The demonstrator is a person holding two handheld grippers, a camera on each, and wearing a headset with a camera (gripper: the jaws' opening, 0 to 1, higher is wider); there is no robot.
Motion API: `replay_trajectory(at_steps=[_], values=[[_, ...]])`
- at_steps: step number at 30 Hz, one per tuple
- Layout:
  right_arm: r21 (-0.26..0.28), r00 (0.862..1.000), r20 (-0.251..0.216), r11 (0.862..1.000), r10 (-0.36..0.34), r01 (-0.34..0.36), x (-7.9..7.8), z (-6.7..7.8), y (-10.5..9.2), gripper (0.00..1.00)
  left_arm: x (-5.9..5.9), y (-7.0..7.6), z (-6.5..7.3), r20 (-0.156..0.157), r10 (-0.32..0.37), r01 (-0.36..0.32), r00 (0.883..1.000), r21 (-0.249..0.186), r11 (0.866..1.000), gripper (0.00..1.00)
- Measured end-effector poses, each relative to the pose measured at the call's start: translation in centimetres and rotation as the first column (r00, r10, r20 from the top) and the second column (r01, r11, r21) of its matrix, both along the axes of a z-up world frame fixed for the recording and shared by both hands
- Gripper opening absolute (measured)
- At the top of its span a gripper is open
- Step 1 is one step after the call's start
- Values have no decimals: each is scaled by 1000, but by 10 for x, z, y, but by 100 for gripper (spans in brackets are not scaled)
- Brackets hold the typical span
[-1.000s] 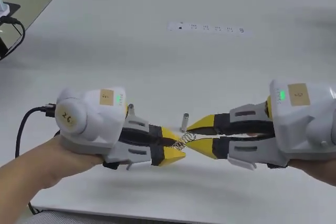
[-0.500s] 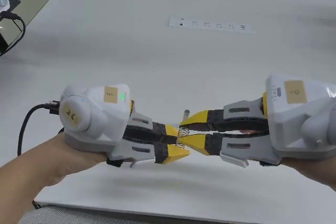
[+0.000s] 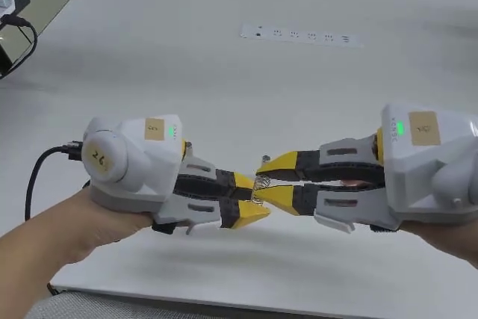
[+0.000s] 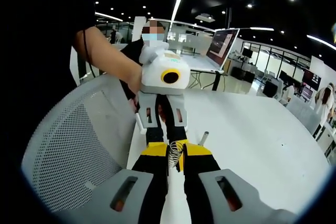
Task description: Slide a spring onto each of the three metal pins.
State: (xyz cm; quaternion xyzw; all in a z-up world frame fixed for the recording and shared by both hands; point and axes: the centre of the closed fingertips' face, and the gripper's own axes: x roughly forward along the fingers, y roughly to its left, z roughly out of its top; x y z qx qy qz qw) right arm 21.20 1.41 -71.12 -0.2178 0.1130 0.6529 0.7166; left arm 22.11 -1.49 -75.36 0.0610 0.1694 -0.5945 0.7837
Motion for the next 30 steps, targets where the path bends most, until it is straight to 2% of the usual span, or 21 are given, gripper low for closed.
replay_trajectory(at_steps=[12,17,23,26,27,30], values=[[-13,1000,13,1000,13,-12,1,2,1,7,2,0,4,-12,26,-26,1000,-15,1000,5],[-15,1000,20,1000,11,-11,3,3,1,7,3,1,2,-2,32,-32,999,2,999,14],[-21,1000,23,1000,10,-10,4,4,0,7,4,2,2,-1,39,-39,999,1,999,17],[-22,1000,25,1000,11,-11,4,4,0,7,4,4,1,-13,46,-46,999,4,999,21],[-23,1000,29,1000,11,-10,5,4,1,7,3,6,2,-1,49,-49,999,9,999,23],[-25,999,30,1000,11,-11,5,4,1,7,4,10,2,0,60,-60,998,11,998,26]])
